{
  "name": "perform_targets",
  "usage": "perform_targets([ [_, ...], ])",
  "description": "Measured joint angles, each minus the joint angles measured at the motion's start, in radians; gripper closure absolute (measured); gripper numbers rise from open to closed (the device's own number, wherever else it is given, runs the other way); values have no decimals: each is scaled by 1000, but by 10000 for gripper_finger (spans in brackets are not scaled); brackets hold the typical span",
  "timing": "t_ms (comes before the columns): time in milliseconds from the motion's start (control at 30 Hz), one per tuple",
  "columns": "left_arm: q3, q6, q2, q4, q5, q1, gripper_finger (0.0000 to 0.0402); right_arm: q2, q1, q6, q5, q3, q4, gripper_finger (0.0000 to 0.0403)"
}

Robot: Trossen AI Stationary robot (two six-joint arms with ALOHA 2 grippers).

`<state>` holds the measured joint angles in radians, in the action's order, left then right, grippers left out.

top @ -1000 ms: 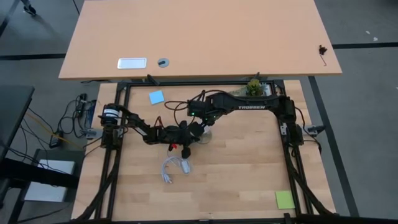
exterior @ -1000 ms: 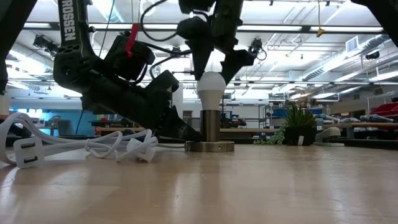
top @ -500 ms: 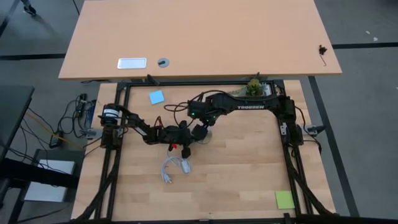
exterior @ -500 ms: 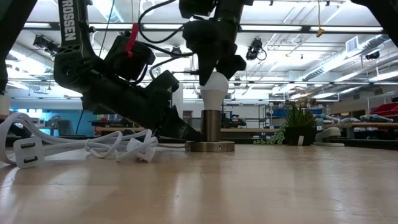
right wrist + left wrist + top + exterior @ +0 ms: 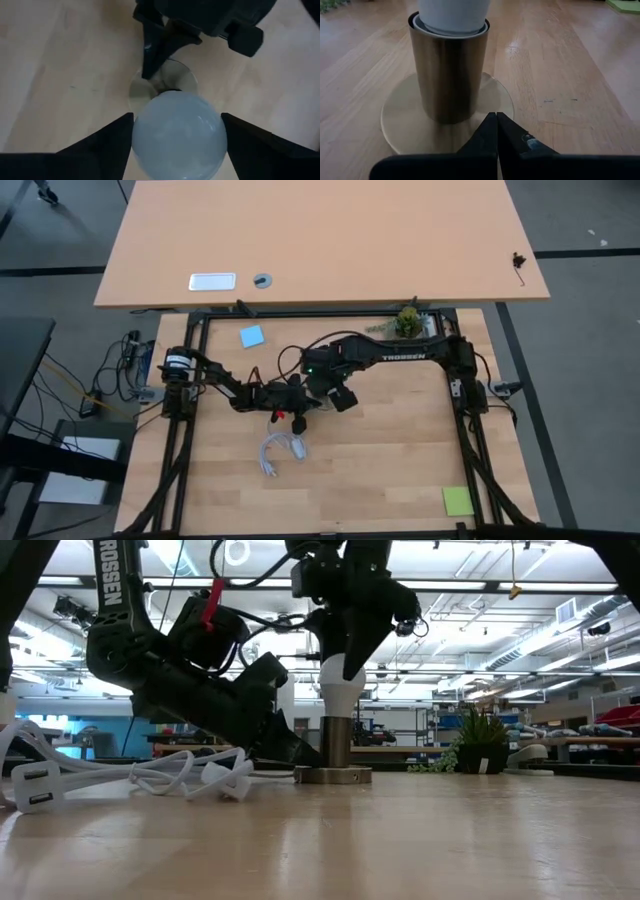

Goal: Screw lightbulb
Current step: Remove the light bulb from the lamp

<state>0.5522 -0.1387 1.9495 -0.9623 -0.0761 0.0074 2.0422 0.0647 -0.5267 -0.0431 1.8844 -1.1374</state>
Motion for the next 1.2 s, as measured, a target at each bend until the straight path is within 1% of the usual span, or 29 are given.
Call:
perform_targets([
  [100,0,1,0,0,1,0,402,2,-19,24,-59,23,-23,101],
  [167,0,1,0,3,1,0,402,4,-28,99,-85,44,-24,94],
  [333,0,1,0,5,3,0,402,-2,-46,303,-85,122,-42,78],
  [400,0,1,0,5,3,0,402,-2,-50,457,-79,155,-44,73],
  [533,0,2,0,5,3,0,402,-4,-41,889,-70,189,-55,65],
  [567,0,2,0,5,3,0,402,-4,-36,973,-70,189,-65,64],
  [667,0,2,0,5,3,0,402,0,-26,1106,-68,187,-82,61],
  [900,0,0,0,5,3,0,402,3,4,1188,-64,108,-69,61],
  [1033,0,0,0,6,3,0,402,3,16,1191,-62,53,-48,59],
  [1200,0,0,0,6,3,0,402,3,21,1180,-33,26,-26,63],
])
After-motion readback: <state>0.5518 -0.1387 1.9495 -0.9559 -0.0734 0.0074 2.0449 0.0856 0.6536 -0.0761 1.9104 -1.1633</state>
